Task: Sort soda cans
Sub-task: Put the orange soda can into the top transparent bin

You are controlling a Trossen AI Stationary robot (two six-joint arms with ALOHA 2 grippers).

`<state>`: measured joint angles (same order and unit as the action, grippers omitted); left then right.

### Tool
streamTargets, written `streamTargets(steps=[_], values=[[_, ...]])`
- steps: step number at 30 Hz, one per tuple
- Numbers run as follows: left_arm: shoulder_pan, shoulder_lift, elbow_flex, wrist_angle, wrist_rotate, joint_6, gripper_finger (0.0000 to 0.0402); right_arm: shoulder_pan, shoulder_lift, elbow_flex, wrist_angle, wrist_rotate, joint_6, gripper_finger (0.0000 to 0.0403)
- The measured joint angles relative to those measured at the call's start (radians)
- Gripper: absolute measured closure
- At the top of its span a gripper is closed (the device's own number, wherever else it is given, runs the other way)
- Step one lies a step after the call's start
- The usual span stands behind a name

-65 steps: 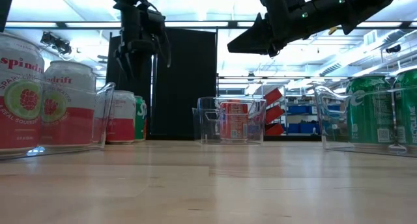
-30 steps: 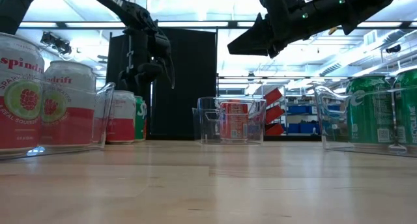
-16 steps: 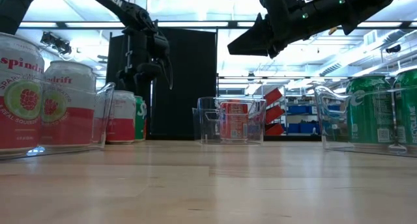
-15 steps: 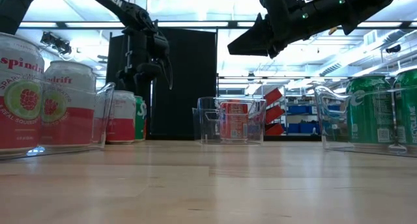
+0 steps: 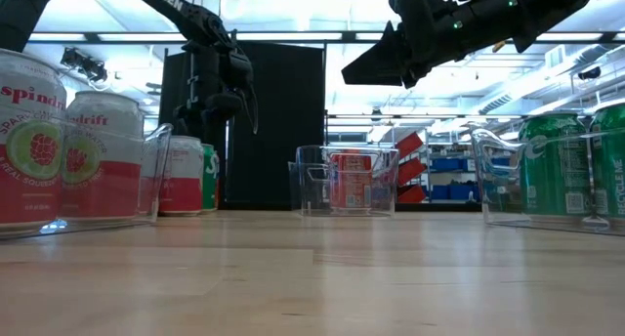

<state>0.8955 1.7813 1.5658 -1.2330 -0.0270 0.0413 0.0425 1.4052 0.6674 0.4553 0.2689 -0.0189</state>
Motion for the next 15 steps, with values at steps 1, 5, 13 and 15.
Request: streamTargets(steps=[1, 5, 13, 15], values=[[0.0, 0.0, 0.0, -0.001, 0.006, -0.003, 0.0112, 0.0, 0.0, 0.0, -0.001, 0.0, 0.0, 0.0272], [0.0, -0.001, 0.0, -0.002, 0.013, -0.015, 0.0112, 0.0, 0.0, 0.0, -0.001, 0.0, 0.0, 0.0268], [0.0, -0.001, 0.0, -0.002, 0.013, -0.019, 0.0112, 0.0, 0.0, 0.0, -0.001, 0.0, 0.001, 0.0252], [0.0, -0.001, 0.0, -0.002, 0.013, -0.02, 0.0112, 0.0, 0.0, 0.0, -0.001, 0.0, 0.001, 0.0247]])
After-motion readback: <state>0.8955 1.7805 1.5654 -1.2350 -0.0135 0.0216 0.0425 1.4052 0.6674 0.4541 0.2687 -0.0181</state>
